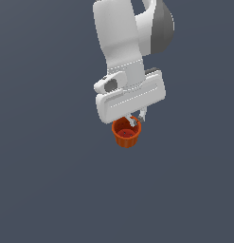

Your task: Pick up the object and move it to a goal position.

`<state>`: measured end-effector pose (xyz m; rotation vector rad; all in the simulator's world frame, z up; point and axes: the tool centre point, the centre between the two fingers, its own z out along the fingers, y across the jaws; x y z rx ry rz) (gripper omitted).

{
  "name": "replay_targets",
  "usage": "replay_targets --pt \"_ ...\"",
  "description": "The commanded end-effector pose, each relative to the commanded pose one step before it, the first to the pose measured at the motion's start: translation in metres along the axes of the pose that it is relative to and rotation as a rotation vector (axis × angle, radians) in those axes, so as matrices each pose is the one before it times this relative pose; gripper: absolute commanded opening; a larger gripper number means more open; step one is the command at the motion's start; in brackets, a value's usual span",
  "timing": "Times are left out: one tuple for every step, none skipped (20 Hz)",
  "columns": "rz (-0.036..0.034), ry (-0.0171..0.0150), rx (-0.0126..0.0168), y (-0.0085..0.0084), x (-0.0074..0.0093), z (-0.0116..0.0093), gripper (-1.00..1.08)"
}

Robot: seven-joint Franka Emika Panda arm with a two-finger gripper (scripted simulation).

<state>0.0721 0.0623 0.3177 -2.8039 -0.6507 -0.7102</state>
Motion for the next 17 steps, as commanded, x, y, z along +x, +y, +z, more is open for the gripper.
replay_targets --pt "0.00128 0.00003 -0.00210 -0.00324 0.01767 -0.01279 -1.00" --pt "0.00000 0.00000 0.00000 -0.00125 0.00582 -0.00381 -1.00" --pt "0.00000 0.00000 0.00000 -0.00110 0.00533 -0.00344 -1.00" --pt "0.00000 0.00000 0.00000 -0.00097 0.00485 -0.00308 -1.00" --pt "0.00000 0.00000 0.00000 -0.00085 0.00439 -0.00275 -1.00" --pt "0.00000 0.00000 0.00000 -0.00076 0.00395 -0.00246 -1.00" --pt "0.00037 0.00030 0.00050 -0.00038 0.00344 -0.00229 -1.00" --pt "0.00000 0.00000 0.00000 -0.00058 0.00311 -0.00191 -1.00" --pt "0.00000 0.00000 0.00000 -0.00050 0.00271 -0.00165 -1.00" --pt "0.00000 0.00000 0.00000 -0.00041 0.00232 -0.00139 -1.00" --pt "0.00000 0.00000 0.00000 -0.00032 0.00193 -0.00113 -1.00" --pt "-0.00010 0.00024 0.00064 -0.00030 0.00158 -0.00093 -1.00" --pt "0.00000 0.00000 0.00000 -0.00014 0.00119 -0.00063 -1.00" --pt "0.00000 0.00000 0.00000 -0.00005 0.00082 -0.00038 -1.00" --pt "-0.00032 0.00020 0.00058 -0.00020 0.00053 -0.00016 -1.00" --pt "0.00000 0.00000 0.00000 0.00013 0.00010 0.00011 -1.00" --pt "-0.00026 0.00013 0.00039 -0.00007 -0.00006 0.00018 -1.00"
